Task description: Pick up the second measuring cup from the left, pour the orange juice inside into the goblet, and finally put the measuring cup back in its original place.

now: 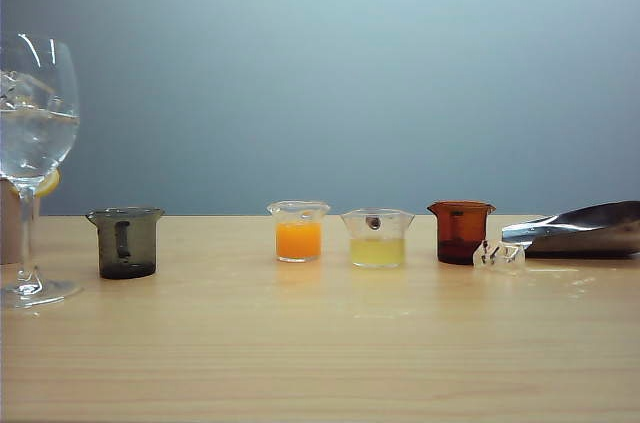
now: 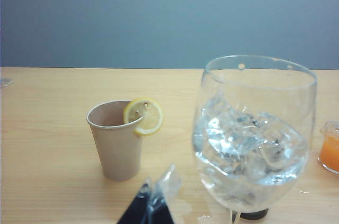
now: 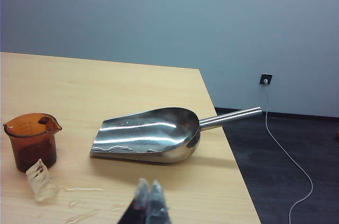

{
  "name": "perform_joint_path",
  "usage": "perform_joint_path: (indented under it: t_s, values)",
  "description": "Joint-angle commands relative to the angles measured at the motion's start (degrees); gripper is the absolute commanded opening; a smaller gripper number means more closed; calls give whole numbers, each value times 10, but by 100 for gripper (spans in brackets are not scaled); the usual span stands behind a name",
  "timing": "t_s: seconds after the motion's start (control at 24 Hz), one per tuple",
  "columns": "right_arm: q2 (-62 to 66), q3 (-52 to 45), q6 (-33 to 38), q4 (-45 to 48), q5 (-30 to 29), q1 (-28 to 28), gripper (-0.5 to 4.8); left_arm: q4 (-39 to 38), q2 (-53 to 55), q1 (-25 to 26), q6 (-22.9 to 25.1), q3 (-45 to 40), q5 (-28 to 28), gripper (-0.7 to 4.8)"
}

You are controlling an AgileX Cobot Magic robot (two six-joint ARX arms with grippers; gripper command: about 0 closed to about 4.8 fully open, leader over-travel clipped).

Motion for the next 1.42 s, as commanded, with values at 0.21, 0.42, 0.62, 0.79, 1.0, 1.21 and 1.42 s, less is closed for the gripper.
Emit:
perform_joint_path:
  t_s: [0.21, 0.42, 0.62, 0.79, 1.0, 1.21, 1.42]
  values:
    - [0, -2, 32, 11, 0, 0, -1, 9, 0, 0, 0, 1, 2, -6]
    - [0, 17, 33, 9, -1, 2, -1, 9, 0, 0, -23, 14, -4, -6]
    - [5, 129, 33, -44, -15, 2, -2, -75, 7, 0, -110, 130, -63, -6]
    - [76, 218, 32, -48, -15, 2, -2, -132, 67, -1, -110, 243, -51, -6]
    - [210, 303, 32, 9, -38, 13, -2, -140, 177, -1, -110, 351, -19, -6]
    - [298, 318, 30, 110, -1, 82, -3, -166, 247, -2, -115, 423, -5, -6]
    - [422, 318, 12, 189, 220, 297, -3, -197, 282, -5, -116, 455, 32, -6]
